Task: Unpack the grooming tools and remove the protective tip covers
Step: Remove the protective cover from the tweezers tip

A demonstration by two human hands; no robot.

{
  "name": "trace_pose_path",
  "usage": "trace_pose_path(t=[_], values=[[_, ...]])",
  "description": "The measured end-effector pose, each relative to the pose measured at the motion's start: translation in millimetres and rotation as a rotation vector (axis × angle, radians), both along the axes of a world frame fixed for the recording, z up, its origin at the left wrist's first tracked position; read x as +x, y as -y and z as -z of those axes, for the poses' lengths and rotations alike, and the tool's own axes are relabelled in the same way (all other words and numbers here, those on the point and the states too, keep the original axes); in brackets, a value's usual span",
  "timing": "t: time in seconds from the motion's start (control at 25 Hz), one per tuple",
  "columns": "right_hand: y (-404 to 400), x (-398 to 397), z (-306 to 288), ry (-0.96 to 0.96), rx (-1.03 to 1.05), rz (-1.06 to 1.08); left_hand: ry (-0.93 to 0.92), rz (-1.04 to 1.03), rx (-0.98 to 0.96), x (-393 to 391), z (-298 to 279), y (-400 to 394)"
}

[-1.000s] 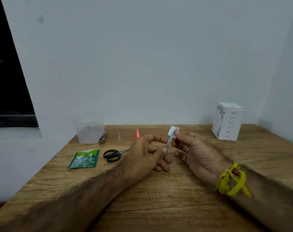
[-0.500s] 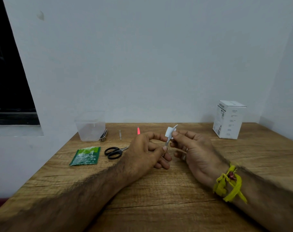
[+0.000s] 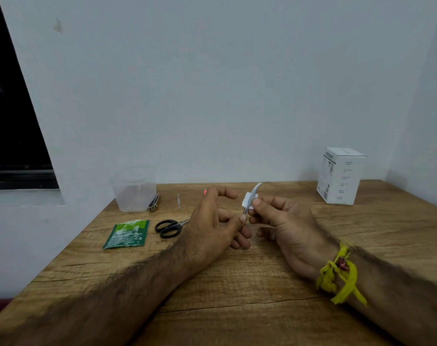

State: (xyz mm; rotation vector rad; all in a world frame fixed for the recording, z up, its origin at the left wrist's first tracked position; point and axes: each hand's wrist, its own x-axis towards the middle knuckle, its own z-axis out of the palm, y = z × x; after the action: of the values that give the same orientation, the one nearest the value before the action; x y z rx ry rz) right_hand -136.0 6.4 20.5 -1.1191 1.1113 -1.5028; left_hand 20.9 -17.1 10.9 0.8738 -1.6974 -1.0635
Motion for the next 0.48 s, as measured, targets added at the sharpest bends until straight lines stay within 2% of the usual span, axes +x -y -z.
trace_pose_path(t=[0.32, 0.48], values=[[-0.9, 5.5, 1.8, -0.042, -0.002, 0.003, -0.011, -0.008, -0.032, -1.0, -1.1, -2.8], [-0.3, 2.2, -3.7, 0.081, 0.015, -0.012, -0.013, 0.017, -0.015, -2.8, -4.3, -5.5]])
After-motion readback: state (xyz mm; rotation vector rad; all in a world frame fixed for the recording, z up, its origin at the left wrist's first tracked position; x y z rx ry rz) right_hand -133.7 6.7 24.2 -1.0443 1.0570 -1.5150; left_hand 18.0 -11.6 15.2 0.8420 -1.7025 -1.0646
